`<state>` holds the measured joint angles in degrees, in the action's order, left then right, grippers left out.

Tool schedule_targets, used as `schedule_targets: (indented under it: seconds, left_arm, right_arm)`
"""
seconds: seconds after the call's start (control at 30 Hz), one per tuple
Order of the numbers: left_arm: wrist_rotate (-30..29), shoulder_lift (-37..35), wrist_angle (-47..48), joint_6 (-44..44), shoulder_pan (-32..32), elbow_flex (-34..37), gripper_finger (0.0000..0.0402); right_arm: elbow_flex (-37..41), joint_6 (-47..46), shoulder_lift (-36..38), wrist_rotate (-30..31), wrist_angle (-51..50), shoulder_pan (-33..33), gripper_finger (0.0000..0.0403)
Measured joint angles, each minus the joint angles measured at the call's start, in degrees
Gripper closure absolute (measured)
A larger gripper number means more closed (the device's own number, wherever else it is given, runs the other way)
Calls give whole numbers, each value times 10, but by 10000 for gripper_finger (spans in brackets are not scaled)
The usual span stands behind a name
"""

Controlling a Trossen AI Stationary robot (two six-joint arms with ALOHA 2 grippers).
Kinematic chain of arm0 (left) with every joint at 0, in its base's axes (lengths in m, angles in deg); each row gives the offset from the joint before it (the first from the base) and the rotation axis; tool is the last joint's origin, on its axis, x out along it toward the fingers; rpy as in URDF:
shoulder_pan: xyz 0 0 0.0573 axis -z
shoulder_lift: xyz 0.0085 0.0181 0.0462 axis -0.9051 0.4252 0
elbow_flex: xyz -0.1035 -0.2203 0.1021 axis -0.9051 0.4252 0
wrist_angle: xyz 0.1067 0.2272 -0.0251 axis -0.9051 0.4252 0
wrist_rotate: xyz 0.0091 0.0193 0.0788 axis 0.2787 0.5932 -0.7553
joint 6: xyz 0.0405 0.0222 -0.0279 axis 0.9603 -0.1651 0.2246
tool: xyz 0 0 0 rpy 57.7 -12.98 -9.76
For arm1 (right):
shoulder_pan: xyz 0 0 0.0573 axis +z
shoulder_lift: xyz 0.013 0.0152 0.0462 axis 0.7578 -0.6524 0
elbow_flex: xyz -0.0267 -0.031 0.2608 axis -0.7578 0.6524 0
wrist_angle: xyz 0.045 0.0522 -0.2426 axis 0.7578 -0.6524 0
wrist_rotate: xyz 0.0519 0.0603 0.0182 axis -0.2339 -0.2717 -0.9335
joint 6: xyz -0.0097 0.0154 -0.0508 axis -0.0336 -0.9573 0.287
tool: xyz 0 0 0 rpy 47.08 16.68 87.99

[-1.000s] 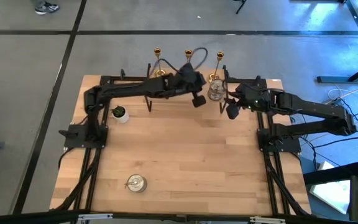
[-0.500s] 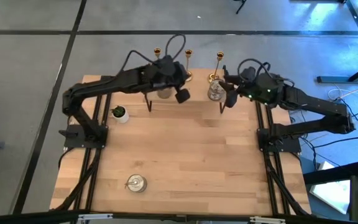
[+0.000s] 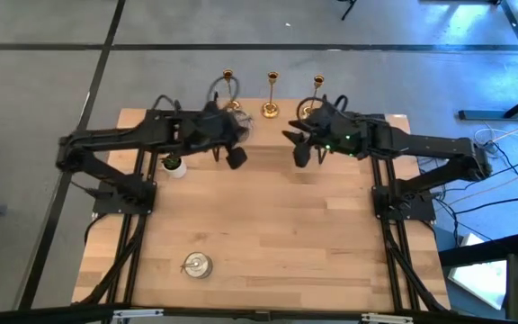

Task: Pick & Place candle stick holders
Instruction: Adjust the silver scented candles on the shelf

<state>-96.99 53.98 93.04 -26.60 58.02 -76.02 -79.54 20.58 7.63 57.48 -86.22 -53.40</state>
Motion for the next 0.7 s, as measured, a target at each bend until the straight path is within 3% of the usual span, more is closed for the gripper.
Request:
schedule_targets:
  seconds: [0.17, 0.37, 0.5, 0.7]
  left_arm:
    - [8, -70, -13, -44, -42, 80, 400]
    - [22, -91, -19, -49, -115, 139, 400]
    - [99, -90, -54, -6, -179, 169, 400]
    - [219, -94, -112, 10, -281, 186, 400]
  right_arm:
    - [-49, 6, -40, -45, -6, 5, 226]
    - [-77, 71, -78, -66, -31, 5, 226]
    - [-77, 74, -93, -67, -34, -4, 226]
    - [-77, 55, -120, -132, -29, -22, 226]
